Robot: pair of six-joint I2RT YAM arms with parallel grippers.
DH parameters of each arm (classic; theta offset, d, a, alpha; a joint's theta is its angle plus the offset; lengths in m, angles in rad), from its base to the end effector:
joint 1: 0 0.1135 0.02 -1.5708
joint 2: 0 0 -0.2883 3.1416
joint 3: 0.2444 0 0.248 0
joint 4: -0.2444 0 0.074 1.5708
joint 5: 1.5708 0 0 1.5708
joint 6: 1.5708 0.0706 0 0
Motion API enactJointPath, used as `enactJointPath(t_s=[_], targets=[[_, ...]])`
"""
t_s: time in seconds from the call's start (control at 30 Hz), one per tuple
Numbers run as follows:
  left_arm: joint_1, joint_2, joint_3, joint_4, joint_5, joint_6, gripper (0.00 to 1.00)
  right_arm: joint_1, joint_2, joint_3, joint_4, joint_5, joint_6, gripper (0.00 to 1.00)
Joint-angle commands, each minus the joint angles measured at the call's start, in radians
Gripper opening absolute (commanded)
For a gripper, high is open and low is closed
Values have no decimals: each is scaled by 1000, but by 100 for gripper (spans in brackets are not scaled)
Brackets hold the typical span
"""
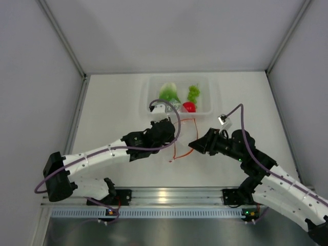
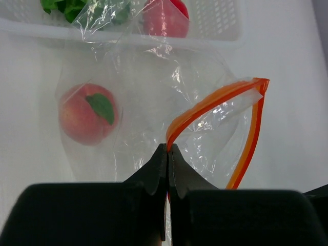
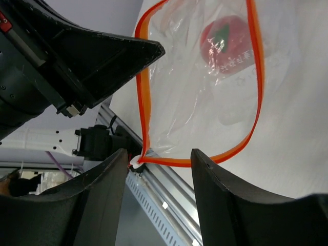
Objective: Open the zip-top bag and remove the fake food
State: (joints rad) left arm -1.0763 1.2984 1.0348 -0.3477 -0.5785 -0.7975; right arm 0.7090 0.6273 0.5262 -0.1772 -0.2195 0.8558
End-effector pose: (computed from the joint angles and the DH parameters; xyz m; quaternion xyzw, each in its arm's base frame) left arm 0.1761 -0.2452 0.3100 -0.0122 0.8603 -0.2066 0.4659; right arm 0.1186 0.1220 0.2789 -0.0076 0.7962 0.4840 0.3629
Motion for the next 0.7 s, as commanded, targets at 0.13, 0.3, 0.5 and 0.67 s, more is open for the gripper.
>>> enactJointPath(t_s=[0.13,0.3,0.5,0.67], targets=[[-48,-99,-16,165,-58,-166,0,170,95,90,117,213,11,53],[-100,-88,2,184,-70,-193,0,201,234,197,53,392,17,52],[-151,-109,-15,225,-103,-230,0,218,379,313,-44,503,14,31],[-206,-145,-77,308,-190,-313,0,239,436,330,-28,535,74,31]])
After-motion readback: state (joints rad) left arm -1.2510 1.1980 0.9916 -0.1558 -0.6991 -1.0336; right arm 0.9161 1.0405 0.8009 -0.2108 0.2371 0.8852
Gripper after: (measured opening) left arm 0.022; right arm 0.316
